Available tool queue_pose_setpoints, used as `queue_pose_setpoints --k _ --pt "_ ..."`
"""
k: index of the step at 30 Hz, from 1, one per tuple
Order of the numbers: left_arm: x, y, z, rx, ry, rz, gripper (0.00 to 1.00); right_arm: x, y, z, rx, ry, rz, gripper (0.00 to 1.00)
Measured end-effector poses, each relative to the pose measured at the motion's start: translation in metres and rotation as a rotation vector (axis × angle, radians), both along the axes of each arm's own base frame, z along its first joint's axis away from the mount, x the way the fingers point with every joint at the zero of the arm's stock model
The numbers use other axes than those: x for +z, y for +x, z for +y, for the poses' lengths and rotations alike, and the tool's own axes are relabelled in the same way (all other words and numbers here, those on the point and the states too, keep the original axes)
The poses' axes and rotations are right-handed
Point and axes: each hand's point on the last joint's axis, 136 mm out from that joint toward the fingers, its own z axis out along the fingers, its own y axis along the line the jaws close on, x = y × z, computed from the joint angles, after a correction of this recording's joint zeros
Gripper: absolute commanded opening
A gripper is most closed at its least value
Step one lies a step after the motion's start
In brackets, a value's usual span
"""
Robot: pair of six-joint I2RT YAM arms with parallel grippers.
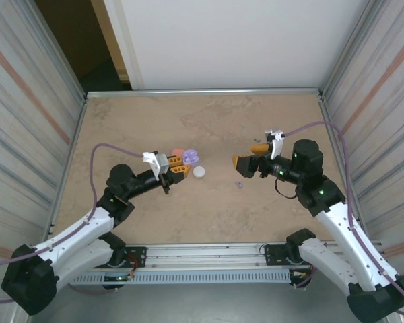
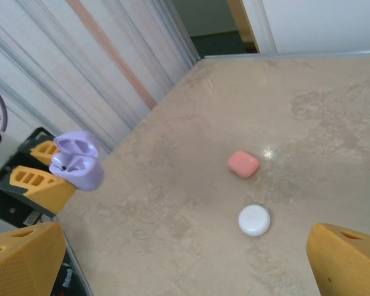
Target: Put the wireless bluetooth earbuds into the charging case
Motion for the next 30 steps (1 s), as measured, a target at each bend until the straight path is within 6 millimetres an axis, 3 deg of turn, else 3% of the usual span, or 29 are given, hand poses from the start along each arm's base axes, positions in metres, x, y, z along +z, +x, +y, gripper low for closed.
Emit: queue_pose_setpoints --k 11,22,30 --pt "0.005 -0.002 0.003 0.008 -0.007 -0.016 0.00 -0.009 0.002 -0.004 -0.026 -0.014 0.032 0.99" --pt "0.009 -0.004 0.004 0.008 -0.012 -0.032 0.00 -0.058 0.010 0.003 -0.004 -0.084 0.224 0.99" --pt "0.015 -0.007 0.006 0.009 -0.021 -0.051 0.00 -0.075 0.012 0.002 -0.017 -0.119 0.289 0.99"
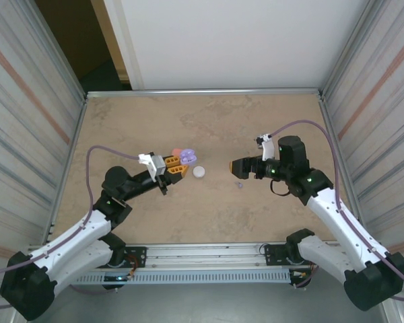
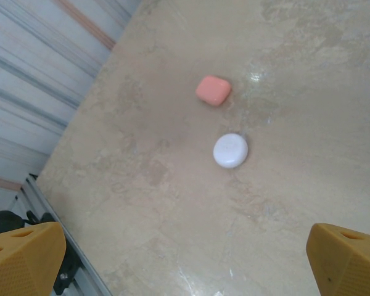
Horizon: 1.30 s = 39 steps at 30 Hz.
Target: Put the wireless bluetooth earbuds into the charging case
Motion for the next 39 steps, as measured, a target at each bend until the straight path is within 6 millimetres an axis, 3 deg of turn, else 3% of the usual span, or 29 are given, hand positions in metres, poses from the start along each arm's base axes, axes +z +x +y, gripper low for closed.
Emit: queue_pose_setpoints --k 8,30,39 --pt "0.001 -0.001 0.000 0.000 -0.001 -0.005 0.00 -0.023 0.002 -0.002 -0.015 -0.048 0.081 0.99" --pt "-0.001 0.000 0.001 0.007 0.000 -0.002 0.00 -0.103 0.020 -0.008 -0.040 -0.318 0.333 0.84" --pt "0.002 -0.002 0.003 0.008 -0.007 -0.011 0.00 -0.140 0.031 -0.024 -0.108 -0.485 0.416 0.77"
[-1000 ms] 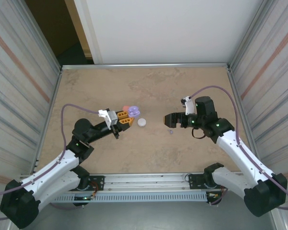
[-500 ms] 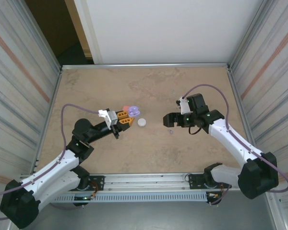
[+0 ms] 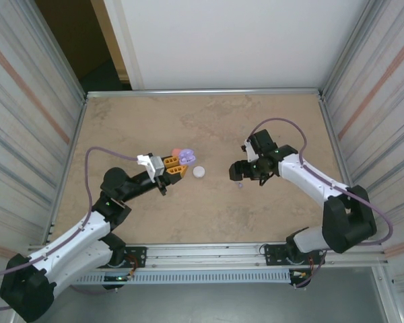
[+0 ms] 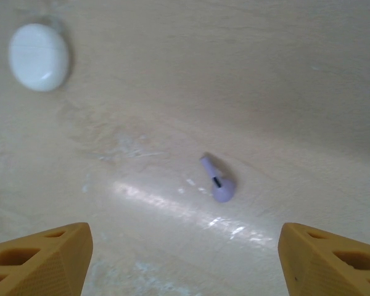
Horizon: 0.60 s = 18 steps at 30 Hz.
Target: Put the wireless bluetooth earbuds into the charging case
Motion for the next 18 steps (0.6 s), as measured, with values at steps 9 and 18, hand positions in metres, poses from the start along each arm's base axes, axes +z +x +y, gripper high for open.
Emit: queue_pose_setpoints --k 9,18 --pt "-0.004 0.000 0.002 0.008 0.005 0.008 0.00 -0.025 0.021 -0.006 -0.031 -0.112 0.039 0.77" --pt "-0.003 -0.001 0.004 0.020 0.005 0.004 0.00 -0.046 0.033 -0.009 -0.043 -0.181 0.074 0.76"
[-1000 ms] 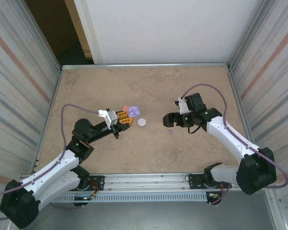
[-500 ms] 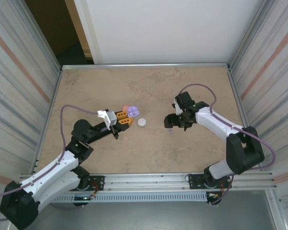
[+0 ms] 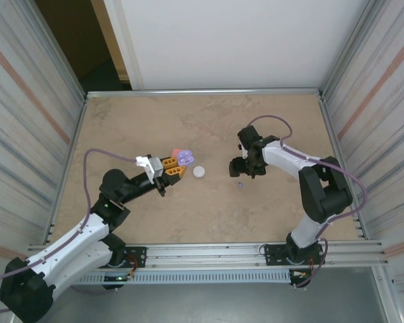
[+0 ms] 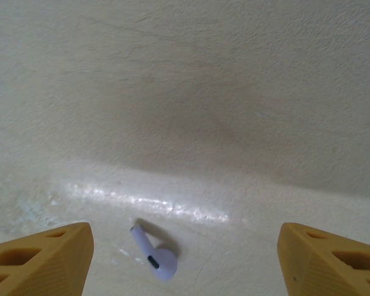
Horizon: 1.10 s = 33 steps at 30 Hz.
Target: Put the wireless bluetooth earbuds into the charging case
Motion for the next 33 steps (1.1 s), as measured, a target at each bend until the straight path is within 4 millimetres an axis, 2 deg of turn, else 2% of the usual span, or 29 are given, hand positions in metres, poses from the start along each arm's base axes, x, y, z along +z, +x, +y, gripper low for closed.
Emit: queue_pose_setpoints --k 9,33 --pt "0.001 -0.001 0.000 0.001 0.002 -0.009 0.00 -0.022 -0.004 -0.006 -0.003 -0.055 0.062 0.76" --pt "-0.001 -0.001 0.001 0.005 0.010 -0.006 0.00 -0.027 -0.015 -0.001 0.038 -0.109 0.091 0.76"
